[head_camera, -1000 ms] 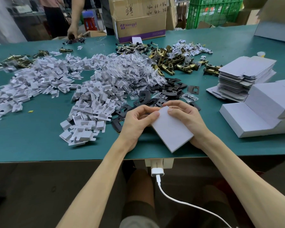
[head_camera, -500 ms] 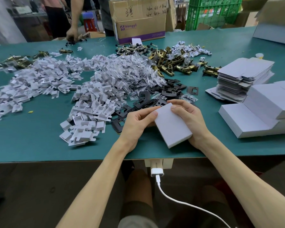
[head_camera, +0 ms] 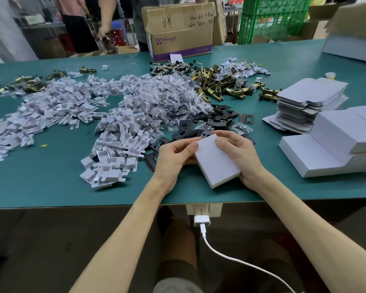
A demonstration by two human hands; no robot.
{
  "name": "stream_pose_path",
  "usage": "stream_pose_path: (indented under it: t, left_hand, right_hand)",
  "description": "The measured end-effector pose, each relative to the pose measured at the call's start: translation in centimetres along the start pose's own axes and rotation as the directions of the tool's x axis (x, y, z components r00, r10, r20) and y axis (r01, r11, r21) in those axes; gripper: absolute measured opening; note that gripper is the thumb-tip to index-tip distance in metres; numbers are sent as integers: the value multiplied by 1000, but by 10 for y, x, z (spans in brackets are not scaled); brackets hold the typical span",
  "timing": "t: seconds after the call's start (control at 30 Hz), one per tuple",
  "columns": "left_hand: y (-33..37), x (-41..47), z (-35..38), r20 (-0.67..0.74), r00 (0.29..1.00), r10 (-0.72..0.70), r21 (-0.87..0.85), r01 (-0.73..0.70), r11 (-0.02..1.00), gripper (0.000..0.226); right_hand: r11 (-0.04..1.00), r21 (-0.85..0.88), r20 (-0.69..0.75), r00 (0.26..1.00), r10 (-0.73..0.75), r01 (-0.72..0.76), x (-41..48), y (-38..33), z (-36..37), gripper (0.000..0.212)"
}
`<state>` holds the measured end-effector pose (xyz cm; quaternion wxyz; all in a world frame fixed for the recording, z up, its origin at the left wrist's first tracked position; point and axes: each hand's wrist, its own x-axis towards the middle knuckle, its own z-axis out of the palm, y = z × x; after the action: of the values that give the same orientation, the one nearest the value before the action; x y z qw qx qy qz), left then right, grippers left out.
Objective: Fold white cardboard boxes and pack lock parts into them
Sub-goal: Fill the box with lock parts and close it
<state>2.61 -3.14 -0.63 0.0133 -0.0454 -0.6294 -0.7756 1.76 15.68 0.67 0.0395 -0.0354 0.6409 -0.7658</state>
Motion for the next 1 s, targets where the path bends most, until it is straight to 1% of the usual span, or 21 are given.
stream_pose_path:
  t: [0.03,0.07,0.1,0.13,0.17,0.2,0.27,0.3,0.33,0.37,0.4,0.47,0.53,0.6,0.7,0.77,0.87,0.97,1.0]
  left_hand:
    - [-1,1,0,-20,1000,-2,2,2,1000,15]
    - [-1,1,0,-41,999,-3,4,3,1000,12]
    - [-2,2,0,-58,998,-1,4,2,1000,9]
    - [-3,2,0,-67,998,1,2,-1,1000,5]
    - [-4,2,0,-70,998,5,2,-5,1000,5]
    - [-4,2,0,-69,998,11,6,-11,1000,8]
    - [-3,2,-1,-58,998,21,28,-19,999,19]
    - [-3,1,-1,-52,998,23,42,-21,999,24]
    - [-3,1,-1,-45,999,24,52,-21,998,26]
    - [-3,0,-1,-37,999,24,62,-22,998,28]
    - [-3,0,-1,-26,999,28,78,-25,997,29]
    - [-3,-1,-1,-7,999,36,115,-35,993,30]
    - [-2,-2,0,6,1000,28,99,-29,995,27]
    - [-2,-2,1,9,1000,9,69,-10,998,26]
    - [-3,0,2,-17,1000,4,99,-3,995,29]
    - [-3,0,2,-21,1000,2,124,1,992,31]
    - [-4,1,2,-20,1000,0,151,3,988,34]
    - [-5,2,1,-16,1000,9,183,-6,983,38]
    - [-6,2,1,-15,1000,10,190,-7,982,39]
  right_hand:
    - [997,-81,-7,1000,-15,14,1,-1,1,16]
    - [976,-214,-14,999,-45,41,1,-3,2,18]
    - [925,-372,-11,996,-87,77,1,-6,3,21]
    - [851,-513,6,992,-125,110,1,-9,4,27]
    - [770,-625,35,989,-141,132,-1,-11,5,38]
    - [687,-712,75,988,-134,147,-4,-14,7,56]
    - [524,-833,161,984,-78,178,-15,-18,15,90]
    - [421,-884,193,979,-64,202,-20,-18,19,99]
    - [325,-920,215,975,-56,221,-24,-17,23,101]
    - [261,-938,223,974,-47,227,-27,-15,26,98]
    - [236,-946,218,975,-40,221,-29,-14,29,91]
    - [235,-951,198,979,-41,202,-30,-16,30,78]
    - [243,-952,183,983,-27,184,-31,-20,27,74]
    - [219,-962,156,987,-37,161,-31,-28,16,73]
    - [135,-988,61,994,-93,73,-25,-46,-13,70]
    - [101,-995,-14,994,-112,-2,-20,-60,-36,68]
    - [26,-994,-111,984,-141,-108,-19,-75,-72,59]
    - [-71,-982,-168,978,-123,-177,-24,-78,-98,51]
    - [-88,-978,-180,977,-111,-191,-25,-76,-104,46]
